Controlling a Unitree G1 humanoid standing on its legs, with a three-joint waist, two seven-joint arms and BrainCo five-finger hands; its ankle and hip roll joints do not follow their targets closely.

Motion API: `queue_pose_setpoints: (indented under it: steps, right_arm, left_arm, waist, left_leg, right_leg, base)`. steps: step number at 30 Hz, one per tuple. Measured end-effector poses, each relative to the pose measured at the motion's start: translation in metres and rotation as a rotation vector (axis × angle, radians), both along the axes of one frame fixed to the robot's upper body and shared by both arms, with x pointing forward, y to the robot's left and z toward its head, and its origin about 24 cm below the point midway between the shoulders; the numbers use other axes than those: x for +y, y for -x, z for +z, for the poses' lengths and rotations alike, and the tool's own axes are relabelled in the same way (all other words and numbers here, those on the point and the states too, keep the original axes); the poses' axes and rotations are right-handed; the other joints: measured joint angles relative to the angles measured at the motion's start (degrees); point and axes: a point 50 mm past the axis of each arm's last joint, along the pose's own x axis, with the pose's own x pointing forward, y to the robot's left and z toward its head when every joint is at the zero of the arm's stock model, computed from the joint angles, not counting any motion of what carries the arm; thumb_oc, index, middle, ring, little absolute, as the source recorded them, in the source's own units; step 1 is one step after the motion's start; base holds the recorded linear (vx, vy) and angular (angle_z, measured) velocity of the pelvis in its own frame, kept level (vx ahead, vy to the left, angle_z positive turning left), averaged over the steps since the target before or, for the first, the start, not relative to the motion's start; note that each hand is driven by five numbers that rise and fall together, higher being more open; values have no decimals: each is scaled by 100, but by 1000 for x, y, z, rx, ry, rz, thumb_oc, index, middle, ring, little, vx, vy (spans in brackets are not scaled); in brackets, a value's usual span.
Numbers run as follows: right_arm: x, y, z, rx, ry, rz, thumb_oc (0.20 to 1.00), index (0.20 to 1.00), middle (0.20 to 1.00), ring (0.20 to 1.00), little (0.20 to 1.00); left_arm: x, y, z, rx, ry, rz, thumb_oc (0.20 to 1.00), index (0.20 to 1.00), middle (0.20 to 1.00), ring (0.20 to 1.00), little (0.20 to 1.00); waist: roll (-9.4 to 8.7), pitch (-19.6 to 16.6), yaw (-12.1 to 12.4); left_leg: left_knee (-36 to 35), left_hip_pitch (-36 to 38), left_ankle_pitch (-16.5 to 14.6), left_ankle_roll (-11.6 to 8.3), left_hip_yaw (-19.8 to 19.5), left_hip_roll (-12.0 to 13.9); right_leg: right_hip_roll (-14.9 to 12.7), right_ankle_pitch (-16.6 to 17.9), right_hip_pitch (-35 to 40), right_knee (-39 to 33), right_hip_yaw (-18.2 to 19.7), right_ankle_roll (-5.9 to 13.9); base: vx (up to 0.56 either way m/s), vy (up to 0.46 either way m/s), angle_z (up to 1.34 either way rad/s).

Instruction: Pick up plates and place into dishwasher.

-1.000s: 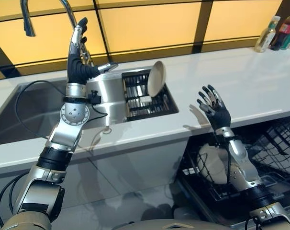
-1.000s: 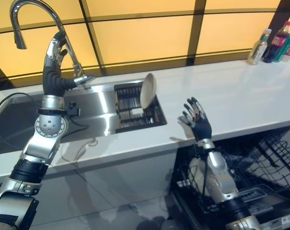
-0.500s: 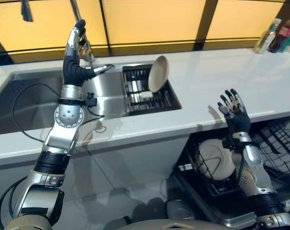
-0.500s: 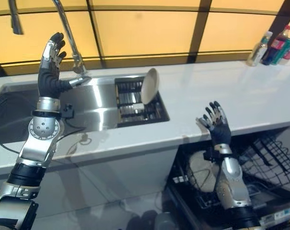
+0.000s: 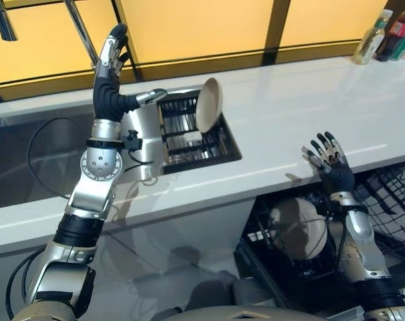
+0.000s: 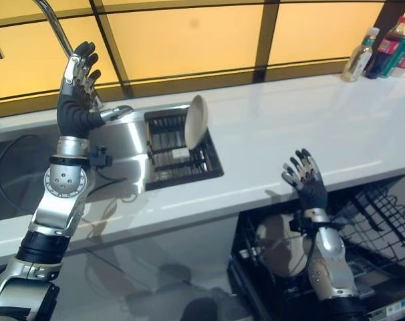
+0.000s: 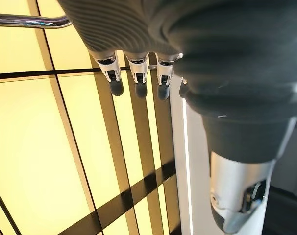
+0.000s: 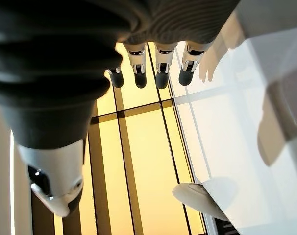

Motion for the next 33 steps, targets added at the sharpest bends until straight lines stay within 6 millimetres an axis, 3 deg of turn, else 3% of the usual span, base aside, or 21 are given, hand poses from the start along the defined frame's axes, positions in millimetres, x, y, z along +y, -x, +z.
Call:
queue_pose_setpoints:
  steps: [1, 3, 5, 7, 9, 11, 12, 14, 15, 17, 18, 21, 24, 28, 31, 33]
  right_arm:
    - [0, 0, -1, 3, -2, -1, 1000, 1000, 1000, 1000, 1000]
    - [-1, 1, -3, 12, -1, -3, 1000, 1000, 1000, 1000, 1000]
    - [-1, 1, -3, 3, -2, -6, 1000, 1000, 1000, 1000, 1000]
    - [0, 1, -4, 5, -5, -3, 1000, 1000, 1000, 1000, 1000]
    - [-2, 3, -5, 9, -4, -1, 1000, 1000, 1000, 1000, 1000]
    - [-6, 4, -1, -7, 1, -9, 1000, 1000, 1000, 1000, 1000]
    - [-9, 4, 1, -15, 4, -12, 1000, 1000, 1000, 1000, 1000]
    - [-5, 4, -2, -8, -11, 6, 1000, 1000, 1000, 1000, 1000]
    - [-2, 4, -2, -4, -17, 25, 1000, 1000, 1000, 1000, 1000]
    - [0, 4, -1, -10, -24, 32, 1000, 1000, 1000, 1000, 1000]
    - [1, 5, -3, -4, -33, 29, 1000, 1000, 1000, 1000, 1000]
    - [8, 6, -5, 0, -55, 39, 1000, 1000, 1000, 1000, 1000]
    - [17, 5, -5, -8, -73, 49, 1000, 1000, 1000, 1000, 1000]
    - [24, 3, -7, 4, -73, 71, 1000, 1000, 1000, 1000, 1000]
    - [23, 3, -7, 4, -68, 79, 1000, 1000, 1000, 1000, 1000]
    - [23, 2, -6, -1, -63, 89, 1000, 1000, 1000, 1000, 1000]
  left_arm:
    - [-3, -1, -2, 6, 15, -7, 1000, 1000, 1000, 1000, 1000]
    - [-6, -1, -4, 8, 15, -20, 1000, 1000, 1000, 1000, 1000]
    - [-4, 0, -1, -10, -1, -18, 1000, 1000, 1000, 1000, 1000]
    - [3, 0, 2, -18, -28, -4, 1000, 1000, 1000, 1000, 1000]
    - [10, -3, -1, 4, -28, 15, 1000, 1000, 1000, 1000, 1000]
    - [13, -5, -4, 21, -21, 15, 1000, 1000, 1000, 1000, 1000]
    - [14, -5, -5, 26, -23, 17, 1000, 1000, 1000, 1000, 1000]
    - [18, -4, -2, 12, -26, 18, 1000, 1000, 1000, 1000, 1000]
    - [21, -3, 1, 0, -30, 28, 1000, 1000, 1000, 1000, 1000]
    - [26, -2, 4, -1, -32, 42, 1000, 1000, 1000, 1000, 1000]
    - [26, -2, 4, 6, -36, 39, 1000, 1000, 1000, 1000, 1000]
    - [24, 0, 10, -4, -49, 24, 1000, 1000, 1000, 1000, 1000]
    - [24, -1, 8, 18, -61, 19, 1000, 1000, 1000, 1000, 1000]
    - [22, -1, 3, 39, -57, 11, 1000, 1000, 1000, 1000, 1000]
    - [24, 0, -5, 63, -57, 18, 1000, 1000, 1000, 1000, 1000]
    - [25, 0, -5, 62, -59, 26, 1000, 1000, 1000, 1000, 1000]
  waist:
    - [-4, 7, 8]
    - [-3, 3, 54]
    - [126, -28, 100]
    - [39, 40, 178]
    - [40, 68, 320]
    - [186, 153, 429]
    - [356, 124, 454]
    - [384, 120, 575]
    - [381, 123, 576]
    - [366, 123, 525]
    - [335, 102, 535]
    - [277, 73, 553]
    - [257, 76, 594]
    - [243, 92, 762]
    - [172, 35, 770]
    - [41, -12, 734]
  left_leg:
    - [403, -190, 136, 82, -58, 13]
    - [354, -97, -46, 242, -57, -16]
    - [-254, -37, -174, 364, -119, -118]
    - [-1209, 3, -134, 410, -246, -228]
    - [-2014, 31, -39, 441, -561, -11]
    - [-2295, 126, -7, 373, -654, 257]
    - [-2219, 147, -68, 314, -674, 328]
    - [-2112, 131, 58, 234, -527, 183]
    - [-2129, 116, 153, 293, -379, 144]
    - [-2225, 213, 720, 431, -368, -20]
    - [-2248, 254, 781, 475, -313, -111]
    - [-2356, 304, 836, 587, -231, -296]
    - [-2368, 300, 818, 616, -174, -348]
    - [-2267, 414, 636, 618, -80, -274]
    - [-2380, 603, 584, 634, -56, -250]
    - [-2338, 494, 594, 620, -63, -249]
  right_leg:
    - [-26, -12, 89, -8, -19, -38]
    - [40, -44, 193, 7, 9, -123]
    - [183, -89, 158, 5, 203, -235]
    - [208, -59, 199, -84, 484, -283]
    - [243, -22, 366, -264, 628, -283]
    - [262, -49, 514, -370, 713, -202]
    - [250, -99, 507, -372, 729, -117]
    - [39, -154, 511, -495, 828, 83]
    - [-75, -141, 544, -561, 756, 194]
    - [-115, -42, 772, -734, 606, 479]
    - [-223, -94, 801, -772, 614, 509]
    - [-462, -77, 772, -825, 513, 628]
    - [-510, -34, 705, -734, 287, 655]
    - [-419, 153, 50, 395, 146, 846]
    - [-520, 235, 117, 122, -23, 744]
    - [-476, 204, 328, -649, -2, 503]
  base:
    - [165, 87, 3]
    - [179, 145, -15]
    - [227, 150, -32]
    - [243, 117, -36]
    - [198, 96, -46]
    - [164, 129, -55]
    - [180, 174, -70]
    - [164, 172, -73]
    - [135, 165, -55]
    - [122, 173, -22]
    - [83, 164, -11]
    - [43, 133, -4]
    - [50, 92, -6]
    - [105, 13, -46]
    - [167, -128, -52]
    - [172, -198, -24]
